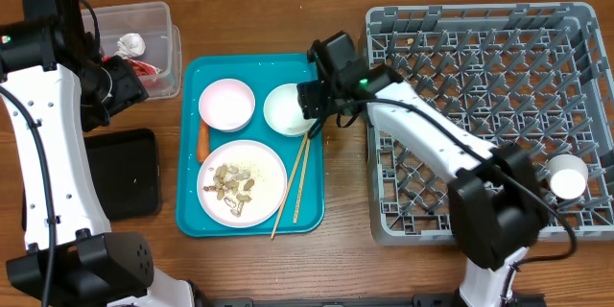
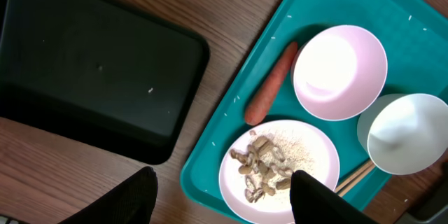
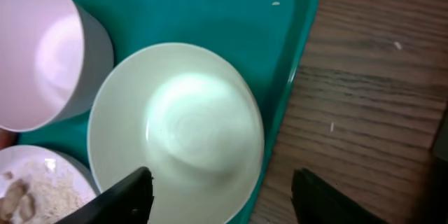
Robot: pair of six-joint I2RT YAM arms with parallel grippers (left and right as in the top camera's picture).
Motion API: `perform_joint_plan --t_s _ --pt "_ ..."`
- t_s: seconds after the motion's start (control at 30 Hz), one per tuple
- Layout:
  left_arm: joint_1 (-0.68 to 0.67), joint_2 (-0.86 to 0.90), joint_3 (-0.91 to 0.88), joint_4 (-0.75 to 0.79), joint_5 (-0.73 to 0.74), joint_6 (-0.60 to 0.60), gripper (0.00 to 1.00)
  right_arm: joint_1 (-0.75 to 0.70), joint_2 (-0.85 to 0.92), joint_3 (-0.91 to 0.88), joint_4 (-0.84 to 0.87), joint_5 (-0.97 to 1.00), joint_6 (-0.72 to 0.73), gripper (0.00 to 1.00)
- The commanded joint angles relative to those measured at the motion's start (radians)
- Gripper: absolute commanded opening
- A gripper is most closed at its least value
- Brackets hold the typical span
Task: Sort waste into correct bins and load items into the dishwasher
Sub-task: 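Grasp the pale green bowl and place it in the rack's back right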
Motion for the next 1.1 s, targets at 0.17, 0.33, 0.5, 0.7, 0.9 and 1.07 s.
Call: perform_joint_plan --t_s 0.17,0.33,0.5,0.7,0.9,1.07 --pt "-0.003 -0.006 0.015 -0.003 0.011 -0.018 0.63 0.006 0.089 0.015 -0.002 0.027 0.064 0.37" --pt "-0.003 -0.006 0.015 -0.003 0.011 -0.018 0.63 0.006 0.095 0.015 -0.002 0.027 0.074 0.18" --pt "-0.003 -0.006 0.015 -0.002 0.01 -0.018 0.63 -0.006 0.076 0.027 -0.002 0.028 0.077 0.04" --pt "-0.003 -0.006 0.015 -0.001 0.004 -0.018 0.64 -0.066 -0.077 0.153 -0.114 0.166 0.038 0.04" --pt "-0.003 -0.006 0.015 0.007 0.003 -0.018 0.64 -0.176 -0.312 0.216 -0.272 0.603 -0.011 0.04" --pt "-0.003 -0.006 0.015 0.011 0.004 -0.018 0.64 -0.33 -0.36 0.216 -0.364 1.024 0.034 0.04"
